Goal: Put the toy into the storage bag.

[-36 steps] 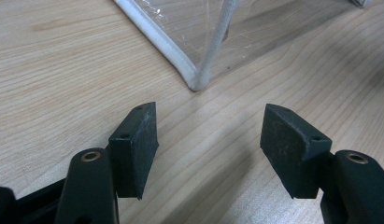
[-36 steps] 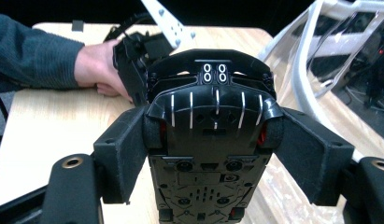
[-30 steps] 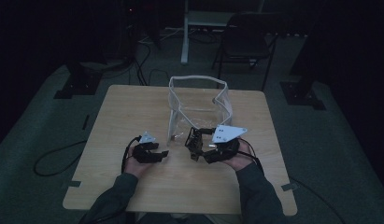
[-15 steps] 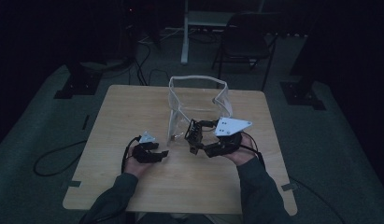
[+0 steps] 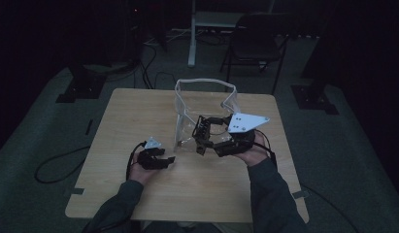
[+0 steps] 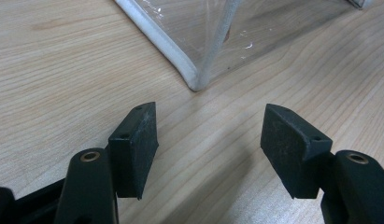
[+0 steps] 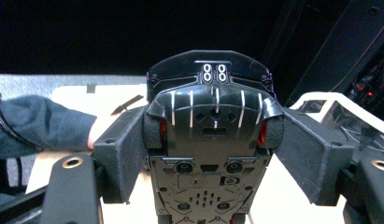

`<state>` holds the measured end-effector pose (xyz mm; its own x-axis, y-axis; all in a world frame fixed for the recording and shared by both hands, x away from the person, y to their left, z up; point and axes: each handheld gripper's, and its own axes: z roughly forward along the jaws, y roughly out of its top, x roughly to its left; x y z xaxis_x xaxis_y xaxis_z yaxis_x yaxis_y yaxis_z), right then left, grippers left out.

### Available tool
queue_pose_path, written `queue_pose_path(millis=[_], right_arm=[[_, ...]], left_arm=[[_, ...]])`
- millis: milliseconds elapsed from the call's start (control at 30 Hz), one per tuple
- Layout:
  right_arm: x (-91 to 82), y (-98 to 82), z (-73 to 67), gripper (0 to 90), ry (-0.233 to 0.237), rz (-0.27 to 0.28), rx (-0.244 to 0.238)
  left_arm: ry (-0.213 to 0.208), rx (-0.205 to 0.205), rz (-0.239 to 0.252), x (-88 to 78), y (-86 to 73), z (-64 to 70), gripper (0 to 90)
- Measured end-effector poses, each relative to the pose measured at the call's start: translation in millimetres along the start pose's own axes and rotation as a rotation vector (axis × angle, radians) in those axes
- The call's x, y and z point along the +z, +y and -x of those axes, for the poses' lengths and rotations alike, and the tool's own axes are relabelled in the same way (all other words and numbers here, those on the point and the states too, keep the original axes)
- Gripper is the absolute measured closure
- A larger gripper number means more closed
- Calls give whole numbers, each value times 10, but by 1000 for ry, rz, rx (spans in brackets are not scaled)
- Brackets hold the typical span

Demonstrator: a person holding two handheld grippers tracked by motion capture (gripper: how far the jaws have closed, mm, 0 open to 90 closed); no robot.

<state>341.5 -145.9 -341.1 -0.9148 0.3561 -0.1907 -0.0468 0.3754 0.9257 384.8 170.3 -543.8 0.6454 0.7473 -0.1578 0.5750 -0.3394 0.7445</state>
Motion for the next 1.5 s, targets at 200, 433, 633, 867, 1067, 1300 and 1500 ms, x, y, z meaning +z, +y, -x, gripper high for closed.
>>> queue_pose_path(millis=[200, 433, 633, 867, 1067, 1300, 1500], right_arm=[[-71, 87, 30, 271, 3, 26, 7], [-122, 184, 77, 271, -3, 44, 15], [-196, 277, 117, 271, -22, 66, 23], [-253, 382, 187, 271, -68, 75, 23], [-222, 331, 343, 271, -142, 60, 79], [-210, 201, 451, 271, -228, 46, 128], [-220, 131, 480, 271, -258, 33, 152]], left_arm=[[0, 2, -1, -1, 0, -1, 370], [-1, 2, -2, -1, 0, -2, 370], [-1, 1, -2, -1, 0, -2, 370], [-1, 3, -3, -1, 1, -3, 370], [2, 7, -3, -1, 1, -2, 369], [1, 7, -4, -1, 1, 0, 368], [1, 7, -3, 0, 1, 0, 368]])
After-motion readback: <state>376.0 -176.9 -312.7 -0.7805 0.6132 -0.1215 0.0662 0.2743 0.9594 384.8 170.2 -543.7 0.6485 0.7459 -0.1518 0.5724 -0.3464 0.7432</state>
